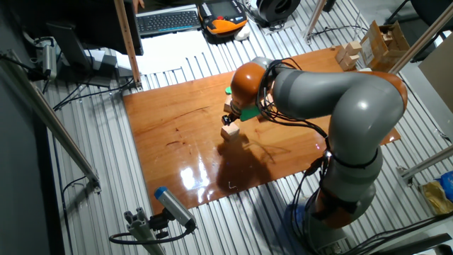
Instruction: Stack the blocks in a vertical line of five
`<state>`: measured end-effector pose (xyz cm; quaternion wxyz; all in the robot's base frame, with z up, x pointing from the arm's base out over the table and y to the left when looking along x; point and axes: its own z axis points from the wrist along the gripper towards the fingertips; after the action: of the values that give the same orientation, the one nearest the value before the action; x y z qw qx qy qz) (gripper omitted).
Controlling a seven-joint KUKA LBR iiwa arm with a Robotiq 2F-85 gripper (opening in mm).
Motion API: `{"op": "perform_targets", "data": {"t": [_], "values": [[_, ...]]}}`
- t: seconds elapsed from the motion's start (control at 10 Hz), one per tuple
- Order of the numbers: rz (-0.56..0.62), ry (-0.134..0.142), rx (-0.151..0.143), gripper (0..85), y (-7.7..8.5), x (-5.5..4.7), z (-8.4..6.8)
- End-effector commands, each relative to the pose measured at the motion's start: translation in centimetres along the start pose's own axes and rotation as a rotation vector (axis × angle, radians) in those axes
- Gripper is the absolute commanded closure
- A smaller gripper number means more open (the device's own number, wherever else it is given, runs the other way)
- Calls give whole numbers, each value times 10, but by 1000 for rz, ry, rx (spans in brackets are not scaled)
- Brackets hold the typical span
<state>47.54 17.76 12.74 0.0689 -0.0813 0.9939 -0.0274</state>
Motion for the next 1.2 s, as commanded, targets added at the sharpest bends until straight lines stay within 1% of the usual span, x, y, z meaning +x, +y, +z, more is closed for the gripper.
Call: {"op": "perform_targets", "data": {"t": [0.0,0.1,0.2,0.3,0.4,0.5,0.6,0.7,0.8,1.0,1.1], "values": [[-16,5,-16,170,1,-1,3],[-17,7,-24,170,4,-1,6],[-16,3,-19,170,8,0,9],[-13,3,-9,170,11,1,11],[-11,6,-7,170,14,1,11],[-14,16,-3,170,15,0,12],[-19,26,-10,170,15,-1,15],[-23,34,-32,0,15,-2,19],[-25,37,-42,0,15,-3,21],[-25,41,-55,0,16,-4,23],[-22,43,-56,0,17,-4,25]]}}
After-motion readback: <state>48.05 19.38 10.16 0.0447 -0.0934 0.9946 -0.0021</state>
